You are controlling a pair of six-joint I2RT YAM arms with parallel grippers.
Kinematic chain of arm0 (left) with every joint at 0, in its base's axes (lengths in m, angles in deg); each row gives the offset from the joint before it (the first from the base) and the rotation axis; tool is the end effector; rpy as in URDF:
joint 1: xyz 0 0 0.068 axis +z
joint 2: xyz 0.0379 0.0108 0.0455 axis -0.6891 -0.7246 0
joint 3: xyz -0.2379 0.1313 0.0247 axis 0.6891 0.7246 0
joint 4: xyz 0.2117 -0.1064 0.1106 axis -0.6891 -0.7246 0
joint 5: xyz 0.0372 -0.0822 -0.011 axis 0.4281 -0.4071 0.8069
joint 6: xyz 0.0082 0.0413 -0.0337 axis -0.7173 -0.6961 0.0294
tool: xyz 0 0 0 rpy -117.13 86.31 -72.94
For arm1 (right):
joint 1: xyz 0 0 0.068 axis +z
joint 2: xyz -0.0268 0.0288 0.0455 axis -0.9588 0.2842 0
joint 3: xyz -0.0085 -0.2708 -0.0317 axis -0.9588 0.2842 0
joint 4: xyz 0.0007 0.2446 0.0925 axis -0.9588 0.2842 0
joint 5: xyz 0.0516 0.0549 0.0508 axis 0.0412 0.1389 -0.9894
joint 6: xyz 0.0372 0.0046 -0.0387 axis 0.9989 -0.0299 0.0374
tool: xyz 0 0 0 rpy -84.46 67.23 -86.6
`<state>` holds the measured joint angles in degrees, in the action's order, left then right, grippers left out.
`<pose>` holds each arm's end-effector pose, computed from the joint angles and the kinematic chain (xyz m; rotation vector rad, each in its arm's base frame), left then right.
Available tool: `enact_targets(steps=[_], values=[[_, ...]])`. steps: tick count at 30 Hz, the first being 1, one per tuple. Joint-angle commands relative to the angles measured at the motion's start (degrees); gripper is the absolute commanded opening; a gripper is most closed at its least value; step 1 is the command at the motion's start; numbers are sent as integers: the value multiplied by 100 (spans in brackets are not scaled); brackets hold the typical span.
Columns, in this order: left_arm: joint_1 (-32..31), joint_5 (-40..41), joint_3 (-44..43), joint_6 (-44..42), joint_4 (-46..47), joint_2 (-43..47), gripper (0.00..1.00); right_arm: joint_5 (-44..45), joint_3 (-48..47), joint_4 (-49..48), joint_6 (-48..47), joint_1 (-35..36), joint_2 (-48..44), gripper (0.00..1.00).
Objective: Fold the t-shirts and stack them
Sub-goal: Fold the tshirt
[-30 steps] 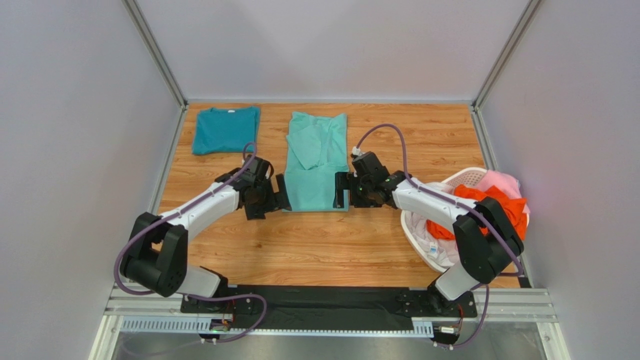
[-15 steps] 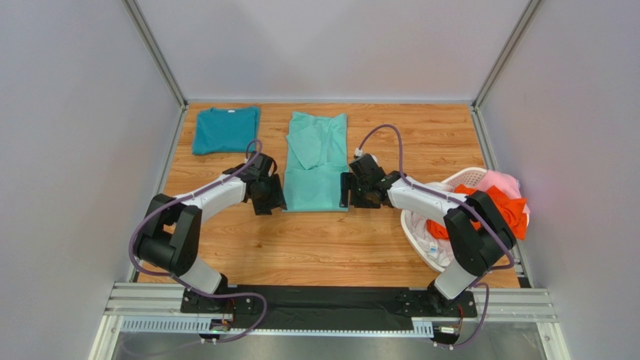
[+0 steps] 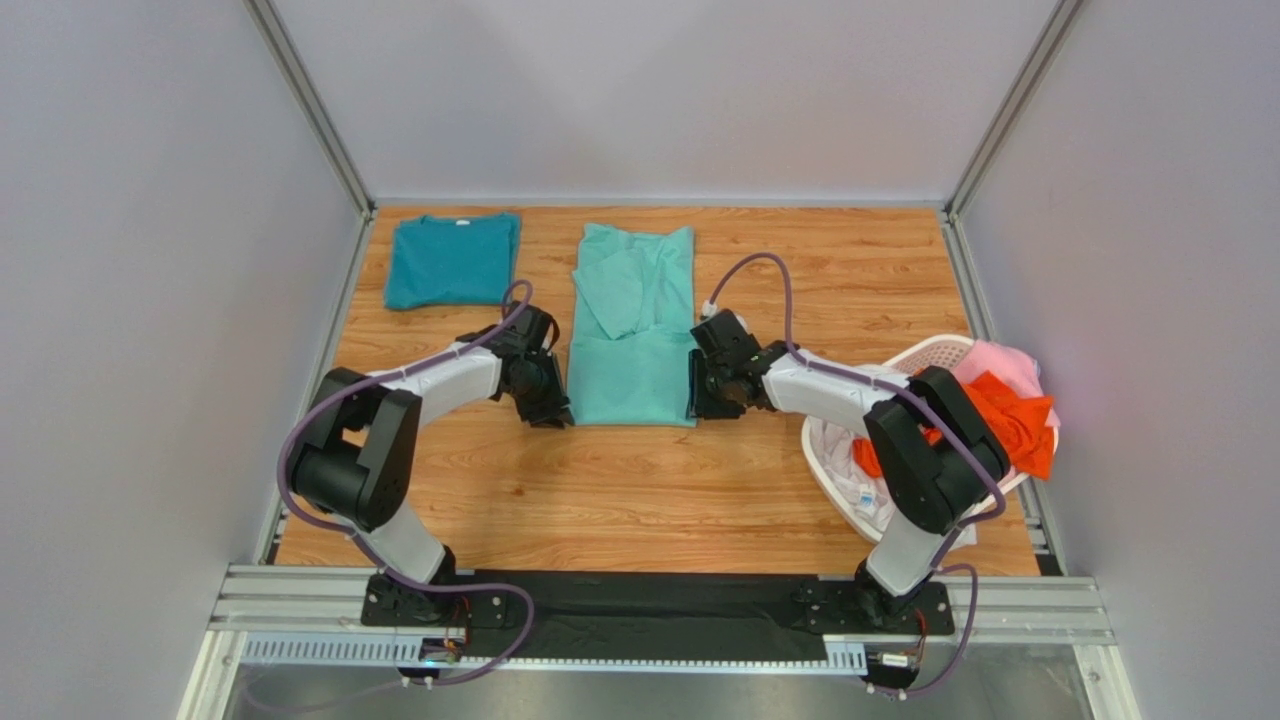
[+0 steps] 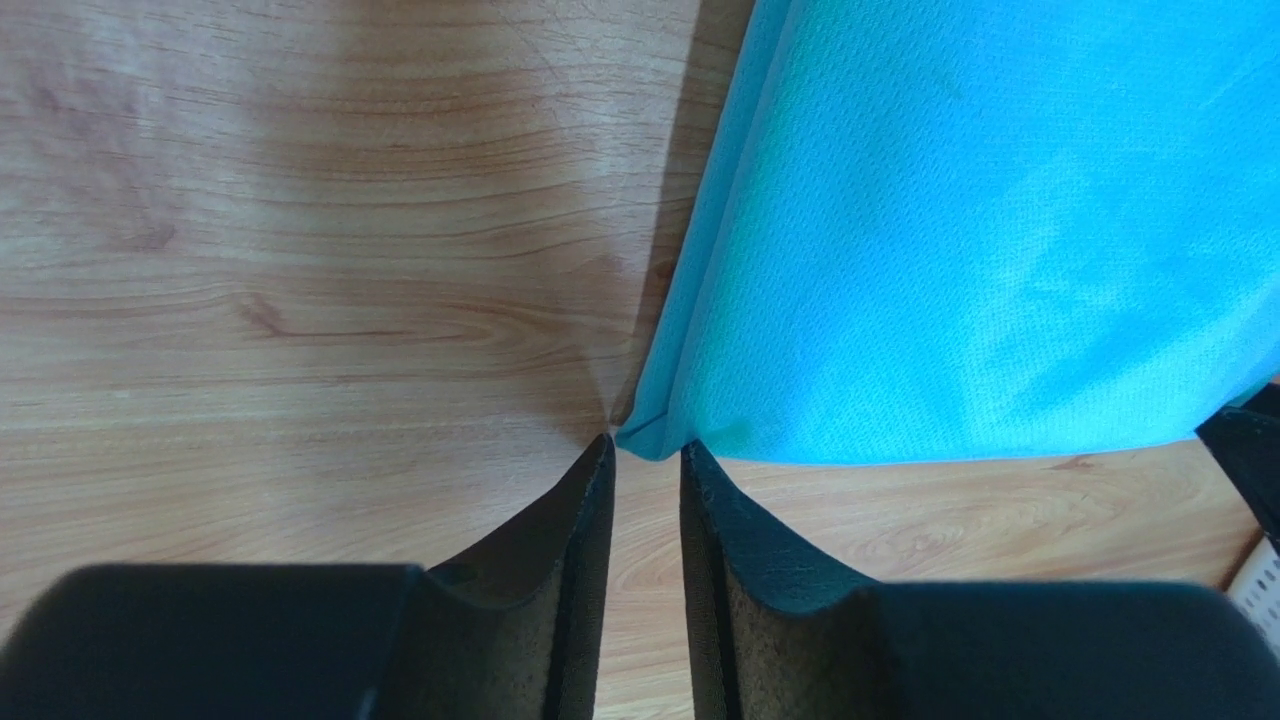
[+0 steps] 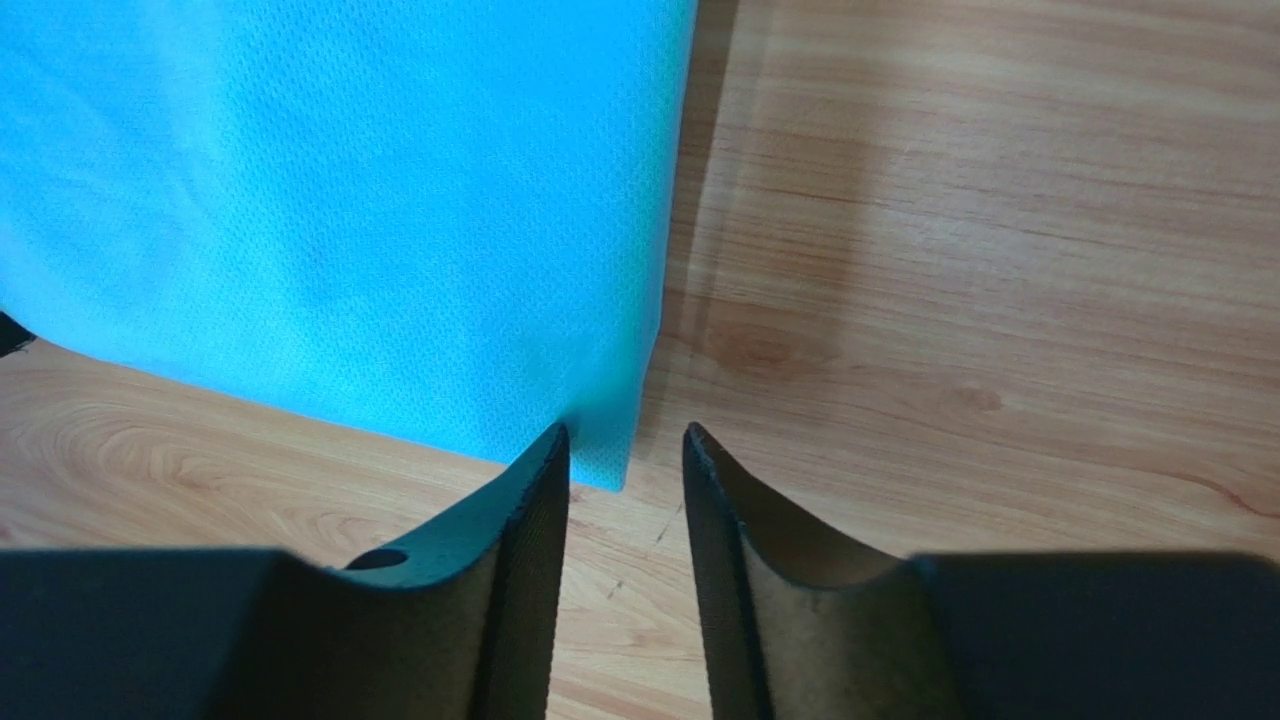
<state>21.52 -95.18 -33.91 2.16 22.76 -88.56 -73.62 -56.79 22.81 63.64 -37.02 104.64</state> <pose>0.2765 -0.1173 0.1546 -0.4471 2.8191 -0.4614 0.2679 0.1970 0.1661 -0.0758 2.7079 0.3520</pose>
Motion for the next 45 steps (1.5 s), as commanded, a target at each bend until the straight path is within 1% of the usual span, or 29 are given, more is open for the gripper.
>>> enact_targets(steps=[1, 2, 4, 5, 7, 8, 11, 15, 20, 25, 28, 29, 30, 32, 33, 35, 36, 39, 45], values=[[7, -76, -86, -76, 99, -169, 29, -325, -153, -358, 49, -8, 132, 34], [7, -76, -68, -58, 100, -178, 23, -389, -126, -402, 67, -17, 167, 27], [7, -84, -33, -41, 108, -178, 17, -529, -30, -499, 93, -17, 185, 22], [7, -76, -15, -32, 100, -178, 10, -556, -3, -534, 111, -8, 211, 17], [7, -76, 55, -6, 126, -169, 3, -617, 93, -587, 163, 1, 229, 13], [16, -93, 81, 3, 143, -169, 0, -644, 137, -648, 181, 1, 255, 7], [7, -163, 187, -14, 179, -161, 0, -828, 260, -719, 172, 1, 273, 0], [7, -278, 476, -14, 223, 76, 0, -925, 436, -745, 14, 105, 80, 0], [-2, -304, 1021, 56, 118, 927, 0, -1013, 743, -456, -214, 334, -499, 0], [-72, -146, 1645, 179, -225, 2377, 0, -1530, 937, -131, -293, 545, -1089, 0], [-186, -50, 1813, 197, -673, 3300, 0, -1846, 859, 396, -451, 756, -1467, 0], [-212, -32, 1822, 205, -918, 3528, 0, -1953, 815, 650, -486, 817, -1572, 0], [-239, -14, 1822, 214, -1050, 3992, 0, -2110, 771, 774, -556, 905, -1730, 0], [-283, 56, 1796, 293, -1436, 4460, 0, -2602, 656, 1081, -575, 967, -1880, 0], [-283, 74, 1769, 328, -1552, 4932, 0, -2891, 621, 1187, -610, 1011, -1994, 0], [-292, 91, 1673, 381, -1824, 5392, 0, -3095, 533, 1415, -619, 1046, -2109, 0], [-292, 109, 1629, 390, -1886, 5794, 0, -3331, 490, 1469, -653, 1073, -2214, 0], [-292, 187, 1375, 408, -2176, 6402, 0, -3789, 366, 1557, -671, 1117, -2390, 0], [-292, 390, 724, 373, -2730, 6782, 0, -5107, 234, 1382, -479, 1187, -2680, 0]])
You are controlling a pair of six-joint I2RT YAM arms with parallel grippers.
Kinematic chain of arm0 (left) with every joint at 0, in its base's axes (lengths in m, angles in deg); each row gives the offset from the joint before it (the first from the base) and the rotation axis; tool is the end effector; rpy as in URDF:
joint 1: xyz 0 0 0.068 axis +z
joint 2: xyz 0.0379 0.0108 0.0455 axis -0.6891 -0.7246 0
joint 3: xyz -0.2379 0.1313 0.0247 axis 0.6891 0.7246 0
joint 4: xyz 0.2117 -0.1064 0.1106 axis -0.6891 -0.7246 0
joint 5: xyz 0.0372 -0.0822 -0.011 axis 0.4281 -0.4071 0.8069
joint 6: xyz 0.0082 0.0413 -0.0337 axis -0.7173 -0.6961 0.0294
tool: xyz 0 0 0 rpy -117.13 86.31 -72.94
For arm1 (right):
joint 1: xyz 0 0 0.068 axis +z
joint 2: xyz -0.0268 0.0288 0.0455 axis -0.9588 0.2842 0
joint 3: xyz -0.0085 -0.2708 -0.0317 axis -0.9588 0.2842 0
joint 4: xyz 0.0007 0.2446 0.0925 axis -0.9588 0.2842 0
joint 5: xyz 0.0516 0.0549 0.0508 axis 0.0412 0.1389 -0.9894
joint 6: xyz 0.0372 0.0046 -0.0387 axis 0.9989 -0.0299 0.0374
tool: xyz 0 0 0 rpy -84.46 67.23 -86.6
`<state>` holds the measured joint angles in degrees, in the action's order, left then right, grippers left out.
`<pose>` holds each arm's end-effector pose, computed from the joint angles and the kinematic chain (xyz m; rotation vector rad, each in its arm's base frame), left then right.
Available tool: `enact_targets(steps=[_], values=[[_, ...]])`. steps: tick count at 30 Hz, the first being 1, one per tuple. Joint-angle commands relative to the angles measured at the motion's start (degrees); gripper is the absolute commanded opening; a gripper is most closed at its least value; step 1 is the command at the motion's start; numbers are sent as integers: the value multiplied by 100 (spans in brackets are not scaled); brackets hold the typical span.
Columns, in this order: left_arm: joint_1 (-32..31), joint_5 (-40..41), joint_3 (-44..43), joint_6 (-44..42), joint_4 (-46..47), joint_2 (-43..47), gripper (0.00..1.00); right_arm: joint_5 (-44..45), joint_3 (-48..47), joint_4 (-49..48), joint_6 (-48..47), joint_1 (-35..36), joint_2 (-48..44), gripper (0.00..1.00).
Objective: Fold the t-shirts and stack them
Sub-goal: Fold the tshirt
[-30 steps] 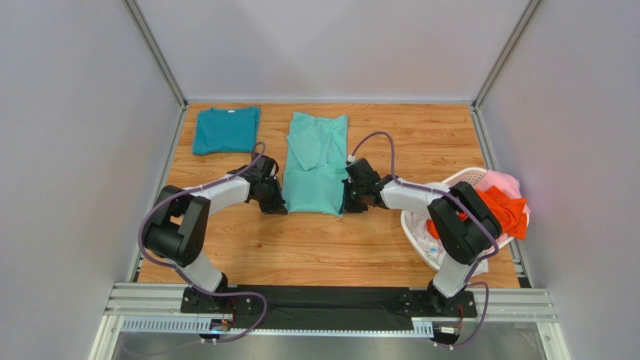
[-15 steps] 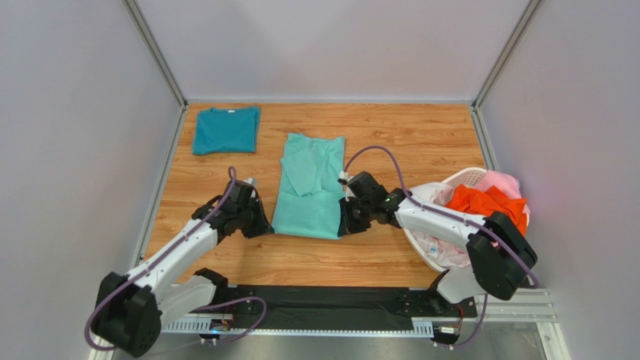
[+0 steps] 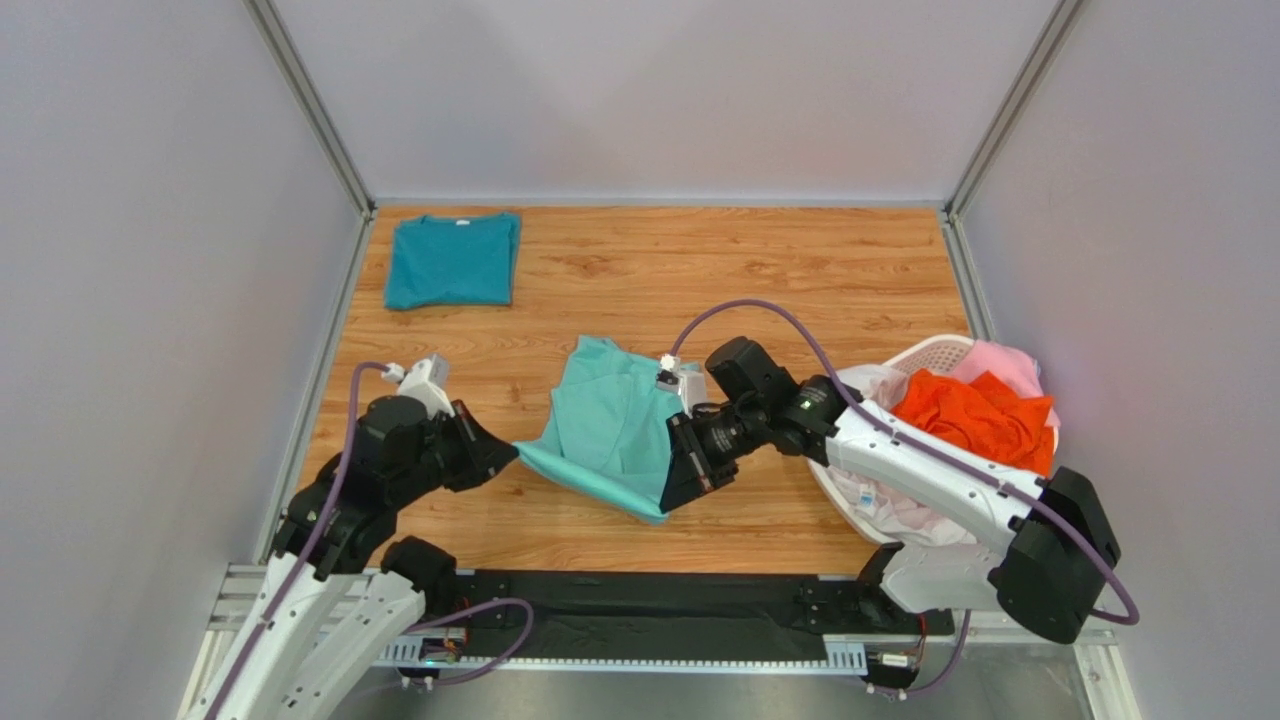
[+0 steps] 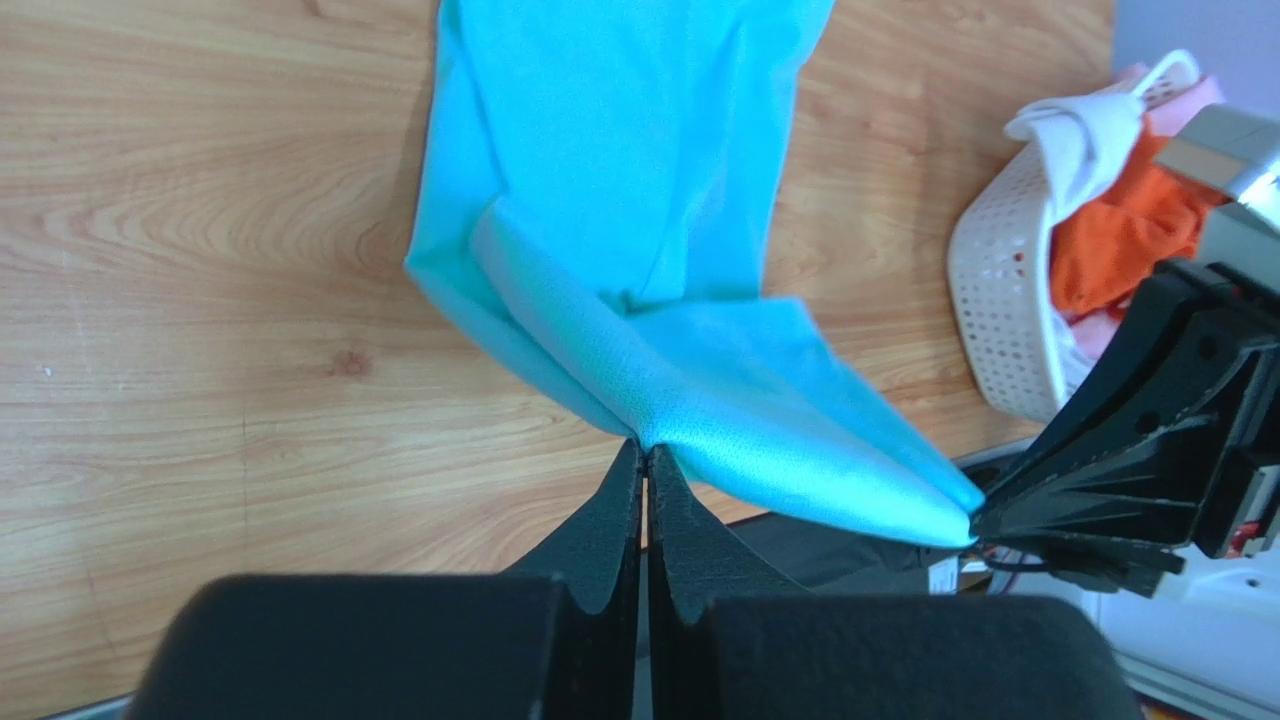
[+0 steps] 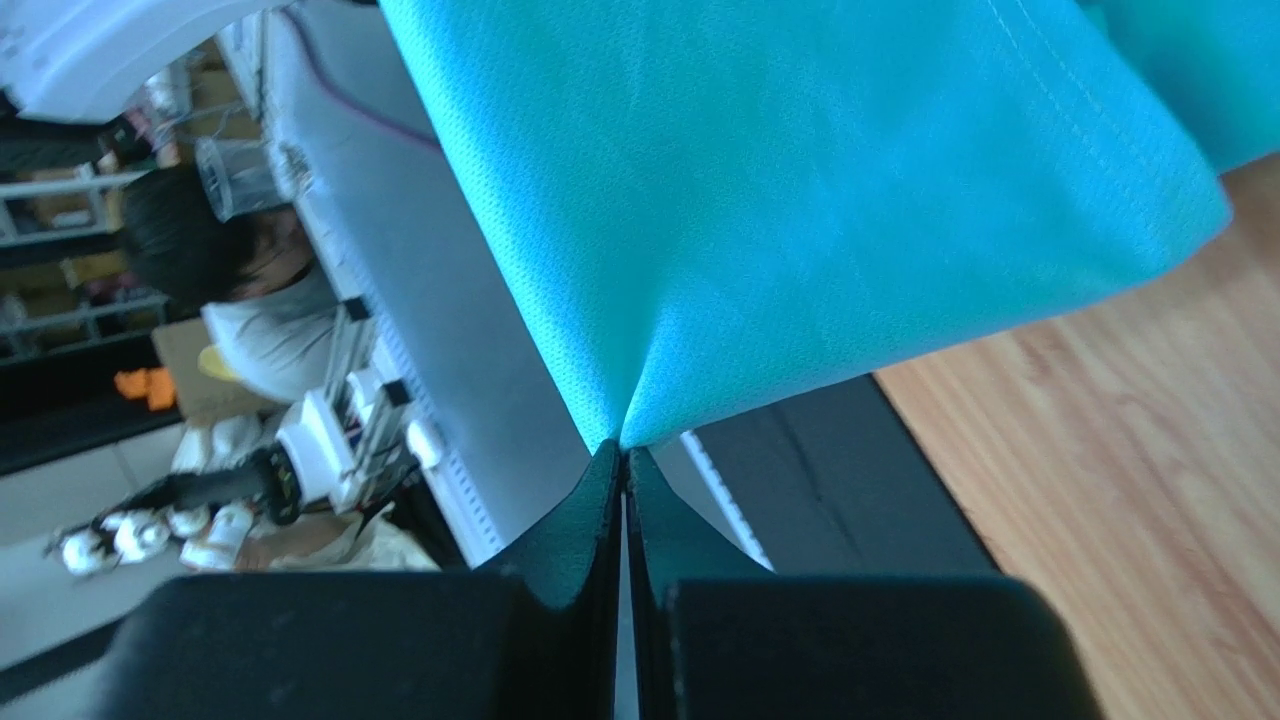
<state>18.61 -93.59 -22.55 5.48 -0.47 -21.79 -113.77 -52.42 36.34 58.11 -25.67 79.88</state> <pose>0.0880 -0.0453 0.2835 -0.3358 2.2873 -0.7821 0.1522 0.2012 0.2560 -0.7919 2.6819 1.3011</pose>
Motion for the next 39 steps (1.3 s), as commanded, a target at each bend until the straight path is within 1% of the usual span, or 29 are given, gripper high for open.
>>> enact_targets(steps=[1, 6, 12, 15, 16, 17, 22, 25, 27, 31, 35, 39], values=[[-1, 248, -492, 40, -425, 140, 0, -1198, -212, -6, 118, 53, -222, 0], [-1, 528, -844, 40, -486, 334, 0, -1603, -212, -401, 382, 53, -371, 0], [-1, 635, -835, 145, -443, 132, 0, -1051, -80, -735, 409, 18, -266, 0], [-1, 933, -835, 207, -363, -69, 0, -988, 8, -1200, 522, -96, -169, 0], [-1, 995, -844, 225, -285, -123, 0, -1032, 112, -1584, 645, -140, -152, 0], [-1, 1065, -862, 251, -241, -175, 0, -1076, 157, -1745, 751, -175, -125, 0], [-1, 1461, -879, 470, 6, -562, 0, -1322, 289, -2185, 962, -369, 68, 0], [-1, 1593, -915, 550, 32, -721, 0, -1586, 482, -2912, 1375, -360, 156, 0], [-1, 1671, -888, 585, 32, -721, 0, -1656, 649, -3178, 1516, -273, 156, 0], [-1, 1883, -783, 769, -73, -624, 0, -1955, 632, -3863, 1630, 79, 288, 0], [-1, 2110, -809, 901, -187, -458, 0, -2157, 728, -4523, 1982, 106, 218, 0], [-1, 2243, -774, 1033, -267, -369, 0, -2114, 904, -5173, 2376, 106, 147, 0]])
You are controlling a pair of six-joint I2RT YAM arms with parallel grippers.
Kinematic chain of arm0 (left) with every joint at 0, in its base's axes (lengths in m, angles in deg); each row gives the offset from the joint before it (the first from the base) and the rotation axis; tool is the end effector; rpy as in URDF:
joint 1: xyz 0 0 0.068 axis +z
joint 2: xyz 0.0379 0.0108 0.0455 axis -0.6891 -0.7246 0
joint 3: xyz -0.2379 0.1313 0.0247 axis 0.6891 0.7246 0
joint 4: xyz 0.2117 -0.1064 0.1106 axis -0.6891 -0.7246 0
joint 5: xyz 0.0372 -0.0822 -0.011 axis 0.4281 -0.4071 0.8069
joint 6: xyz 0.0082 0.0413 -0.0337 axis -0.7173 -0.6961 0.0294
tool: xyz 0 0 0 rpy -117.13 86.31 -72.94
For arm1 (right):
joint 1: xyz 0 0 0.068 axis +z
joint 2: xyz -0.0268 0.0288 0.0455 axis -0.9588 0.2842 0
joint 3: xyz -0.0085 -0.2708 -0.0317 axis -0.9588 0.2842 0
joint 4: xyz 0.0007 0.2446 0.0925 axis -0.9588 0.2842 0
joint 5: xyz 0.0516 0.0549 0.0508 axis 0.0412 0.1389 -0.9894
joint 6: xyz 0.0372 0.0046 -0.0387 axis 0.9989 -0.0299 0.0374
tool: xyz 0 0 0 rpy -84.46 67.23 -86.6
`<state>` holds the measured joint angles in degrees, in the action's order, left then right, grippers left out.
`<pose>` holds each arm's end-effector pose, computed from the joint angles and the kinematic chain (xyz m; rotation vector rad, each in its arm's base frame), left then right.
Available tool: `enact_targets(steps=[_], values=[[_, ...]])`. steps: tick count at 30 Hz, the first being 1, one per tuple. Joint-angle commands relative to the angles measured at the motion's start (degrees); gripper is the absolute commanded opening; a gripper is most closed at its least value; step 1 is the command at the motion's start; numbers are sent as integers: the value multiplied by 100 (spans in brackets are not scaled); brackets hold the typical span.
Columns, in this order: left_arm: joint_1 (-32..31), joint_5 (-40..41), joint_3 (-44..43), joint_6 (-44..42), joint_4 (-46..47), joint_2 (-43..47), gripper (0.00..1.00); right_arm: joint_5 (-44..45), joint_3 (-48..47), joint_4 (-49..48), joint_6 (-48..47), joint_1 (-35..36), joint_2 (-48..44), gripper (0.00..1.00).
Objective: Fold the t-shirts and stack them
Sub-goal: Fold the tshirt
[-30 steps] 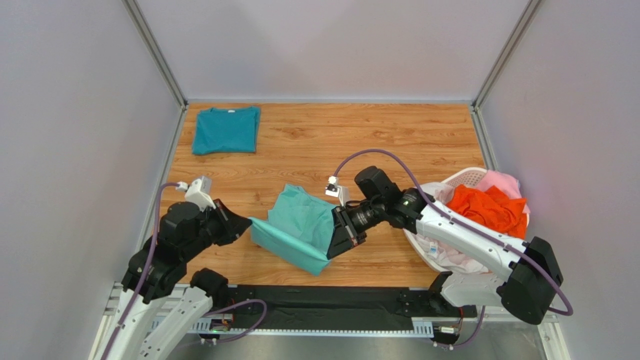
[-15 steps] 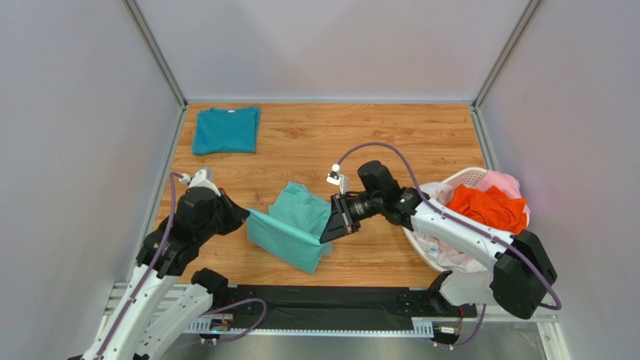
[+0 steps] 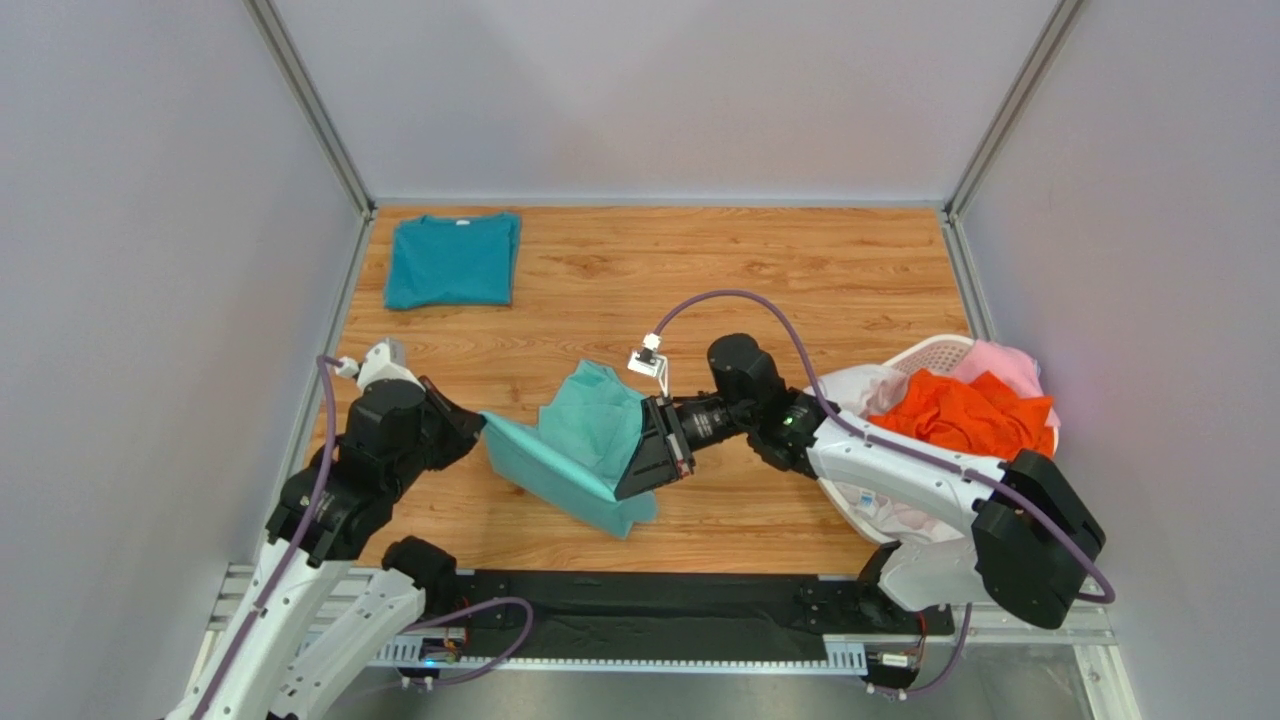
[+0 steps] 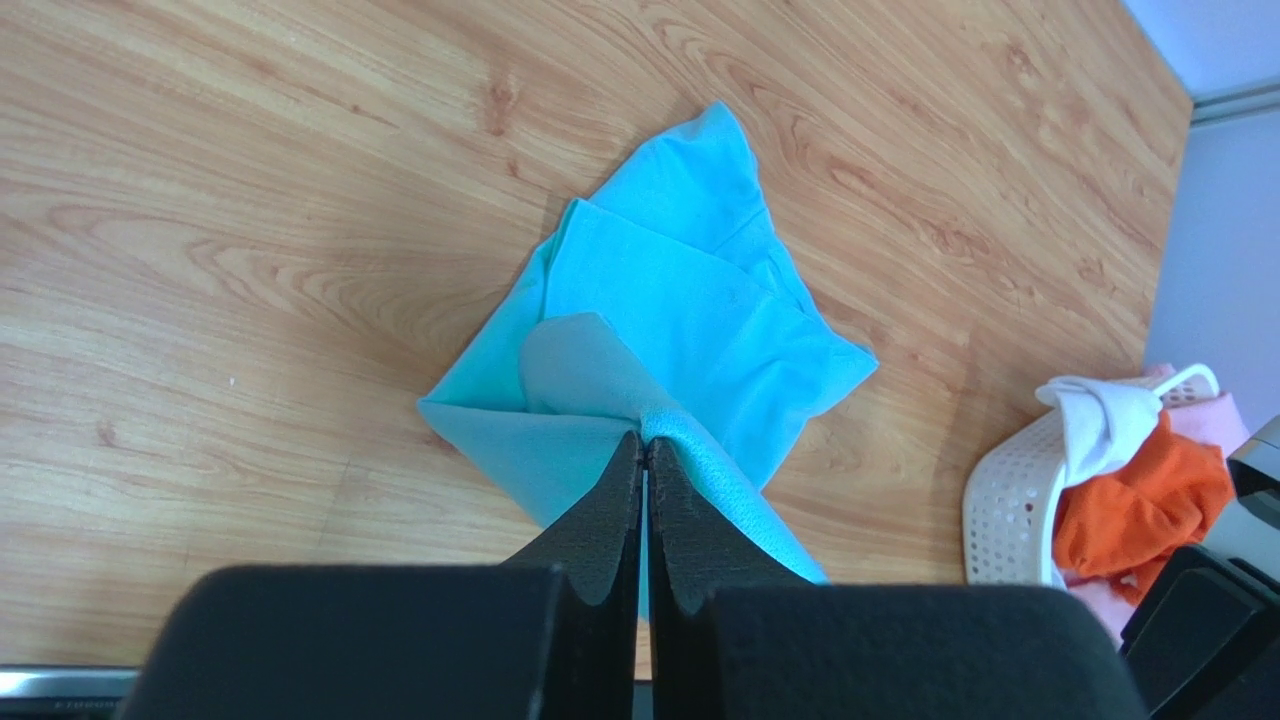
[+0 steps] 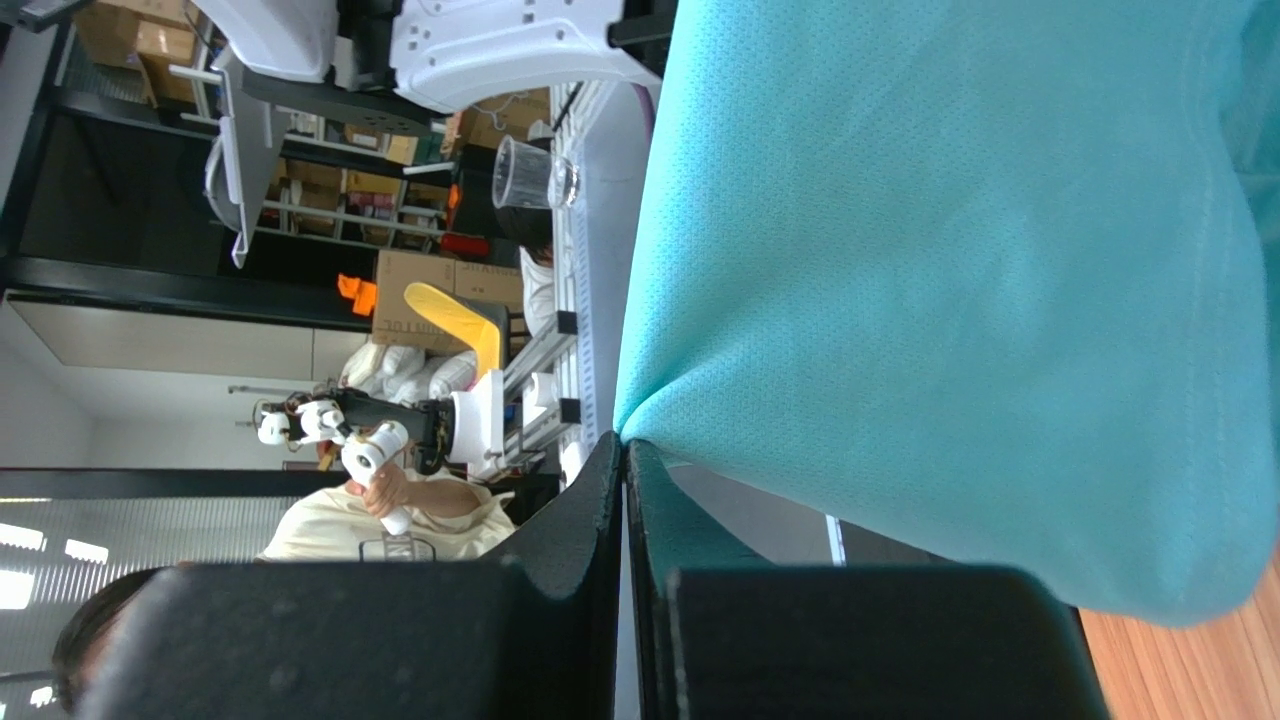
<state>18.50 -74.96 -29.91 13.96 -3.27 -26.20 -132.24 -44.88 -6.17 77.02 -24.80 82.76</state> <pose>0.0960 -0.0365 0.3132 -0.6639 2.1301 -0.5373 0.1644 0.2325 0.2614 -0.8569 2.2434 1.9280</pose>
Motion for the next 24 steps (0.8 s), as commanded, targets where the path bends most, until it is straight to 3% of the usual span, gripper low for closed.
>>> enact_targets(steps=[1, 11, 15, 19, 24], values=[[10, 381, -29, 203, 22, 72, 0, -232, 246, -1149, 557, 18, -98, 0], [10, 416, -28, 221, 250, -357, 0, 155, 844, -1811, 883, -481, 579, 0], [10, 513, -46, 212, 548, -648, 0, 383, 819, -1338, 445, -886, 615, 0], [10, 522, -195, 133, 848, -1122, 0, 700, 582, -249, -180, -1229, 571, 0], [10, 522, -476, 62, 1357, -2115, 0, 1184, 414, 553, -699, -1660, 492, 0]])
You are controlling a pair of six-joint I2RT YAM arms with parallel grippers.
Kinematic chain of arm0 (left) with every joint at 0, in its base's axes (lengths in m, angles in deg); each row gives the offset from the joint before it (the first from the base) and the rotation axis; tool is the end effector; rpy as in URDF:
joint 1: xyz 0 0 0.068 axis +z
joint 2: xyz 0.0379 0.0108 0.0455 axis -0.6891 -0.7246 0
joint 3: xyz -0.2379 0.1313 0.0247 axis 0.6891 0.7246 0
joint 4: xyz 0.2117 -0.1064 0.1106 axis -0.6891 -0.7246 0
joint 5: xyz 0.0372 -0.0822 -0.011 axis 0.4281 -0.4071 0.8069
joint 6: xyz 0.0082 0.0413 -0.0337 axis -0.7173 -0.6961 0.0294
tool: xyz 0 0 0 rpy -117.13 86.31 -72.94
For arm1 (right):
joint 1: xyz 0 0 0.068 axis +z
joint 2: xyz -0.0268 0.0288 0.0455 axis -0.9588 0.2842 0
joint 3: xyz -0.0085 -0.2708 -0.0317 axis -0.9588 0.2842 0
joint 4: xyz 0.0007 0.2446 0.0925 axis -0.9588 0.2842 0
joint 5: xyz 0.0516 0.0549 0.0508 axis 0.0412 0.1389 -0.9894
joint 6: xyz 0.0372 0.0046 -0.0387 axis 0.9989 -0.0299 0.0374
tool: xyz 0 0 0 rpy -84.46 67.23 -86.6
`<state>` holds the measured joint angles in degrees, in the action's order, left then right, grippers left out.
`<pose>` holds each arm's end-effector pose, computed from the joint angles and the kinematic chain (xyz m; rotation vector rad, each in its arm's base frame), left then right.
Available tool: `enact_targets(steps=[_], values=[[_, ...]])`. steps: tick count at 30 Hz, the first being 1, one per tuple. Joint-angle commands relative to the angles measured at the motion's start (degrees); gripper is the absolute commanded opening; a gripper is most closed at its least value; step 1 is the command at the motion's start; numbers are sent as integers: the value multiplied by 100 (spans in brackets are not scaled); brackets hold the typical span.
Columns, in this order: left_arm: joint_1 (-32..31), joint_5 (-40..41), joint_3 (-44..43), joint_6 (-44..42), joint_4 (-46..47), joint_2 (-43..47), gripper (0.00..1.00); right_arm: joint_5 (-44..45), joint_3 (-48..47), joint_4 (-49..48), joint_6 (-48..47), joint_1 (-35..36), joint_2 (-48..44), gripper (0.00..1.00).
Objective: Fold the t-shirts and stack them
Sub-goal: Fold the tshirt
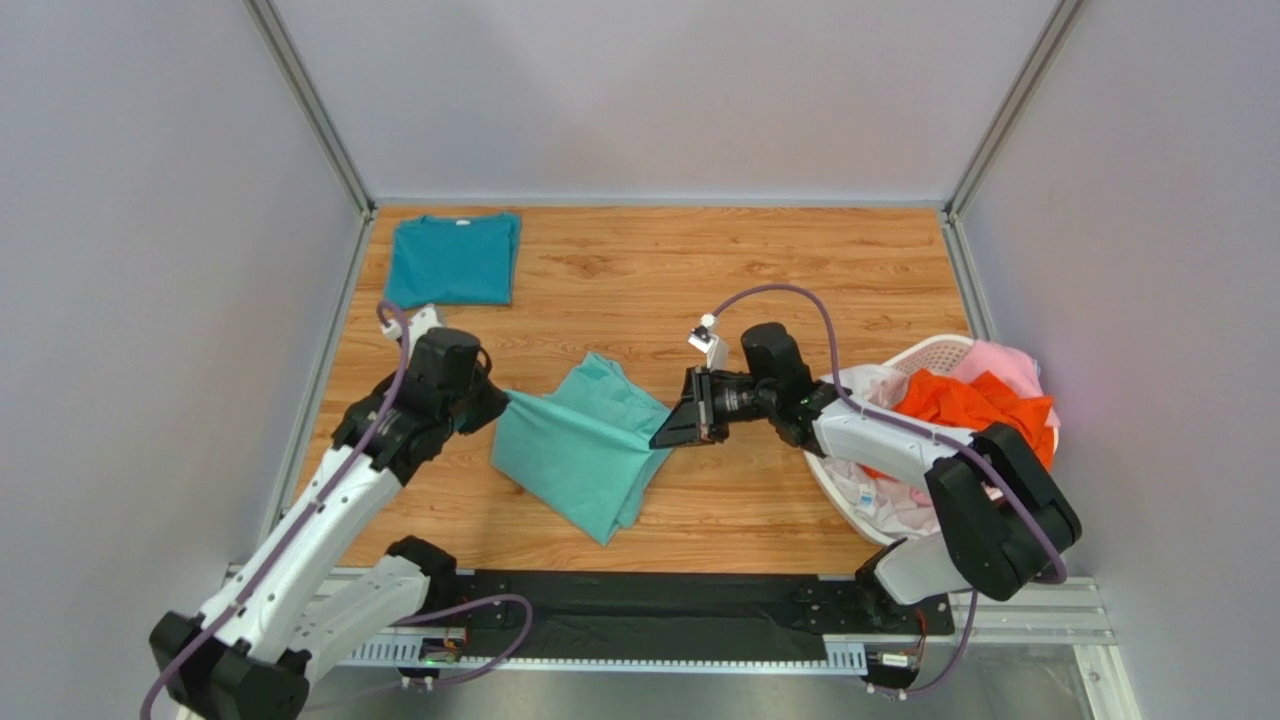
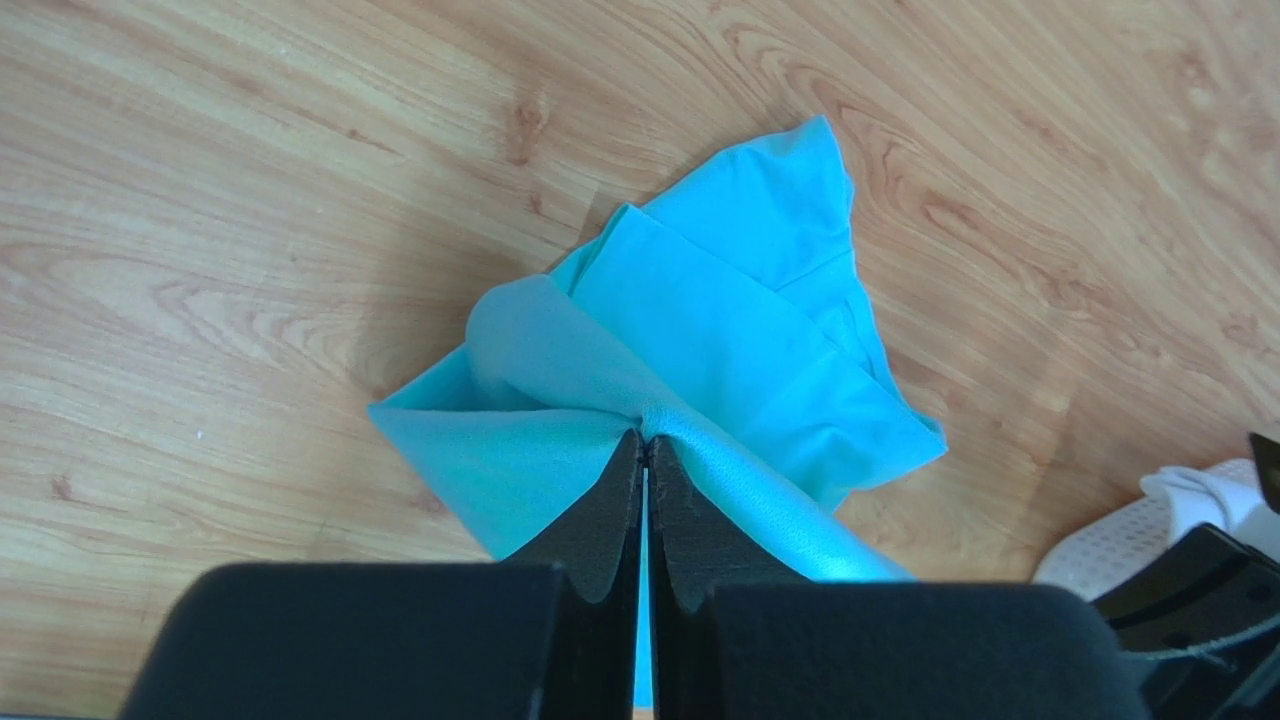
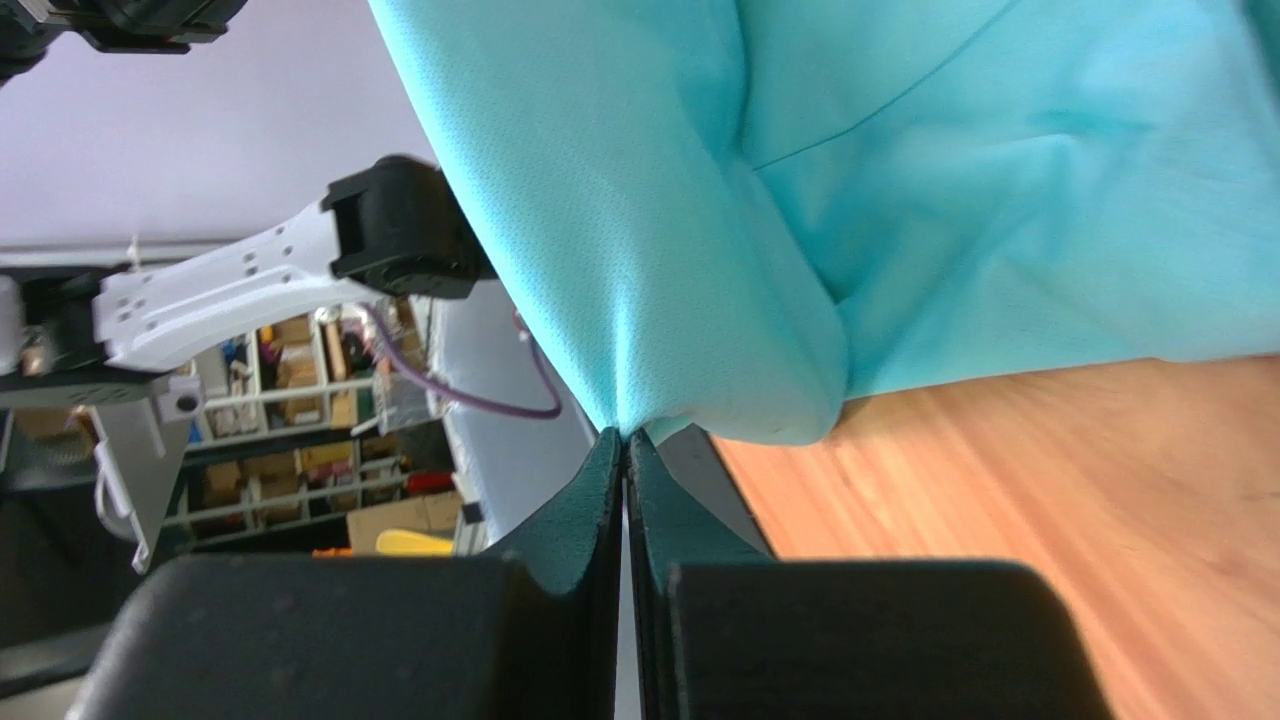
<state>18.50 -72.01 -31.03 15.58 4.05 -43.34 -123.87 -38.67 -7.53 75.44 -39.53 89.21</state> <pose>0.1563 -0.0628 0.2957 -0.7323 2.2296 -0.3943 0.2217 0.1817 0.1973 -0.3422 2.4340 1.6338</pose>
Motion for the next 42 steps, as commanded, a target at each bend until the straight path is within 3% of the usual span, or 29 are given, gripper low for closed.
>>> enact_targets(steps=[1, 7, 12, 17, 21, 27, 31, 35, 42], values=[[19, 235, -444, -108, 678, -742, 0, 355, -207, 698, -586, -318, -144, 0], [27, 156, -1094, -293, 994, -2096, 0, 873, -557, 1075, -955, -661, 346, 0], [106, 157, -1655, -441, 1284, -3239, 5, 2093, -1032, 1216, -1113, -829, 927, 0], [212, -370, -2508, -828, 1522, -4839, 5, 3069, -1725, 1426, -1288, -996, 1603, 0], [256, -441, -3404, -899, 1417, -5824, 5, 3439, -2314, 1629, -1430, -1005, 2157, 0], [405, -809, -4091, -855, 1022, -7081, 2, 4301, -3289, 2463, -1658, -1014, 3088, 0], [405, -1047, -3759, -785, 995, -7065, 0, 4100, -3458, 2605, -1825, -996, 3397, 0], [405, -1241, -2777, -733, 1092, -6591, 0, 3889, -3197, 2605, -1983, -908, 3328, 0], [-85, -1022, -572, -434, 1127, -4398, 0, 3635, -2072, 2561, -2247, -496, 2143, 0]])
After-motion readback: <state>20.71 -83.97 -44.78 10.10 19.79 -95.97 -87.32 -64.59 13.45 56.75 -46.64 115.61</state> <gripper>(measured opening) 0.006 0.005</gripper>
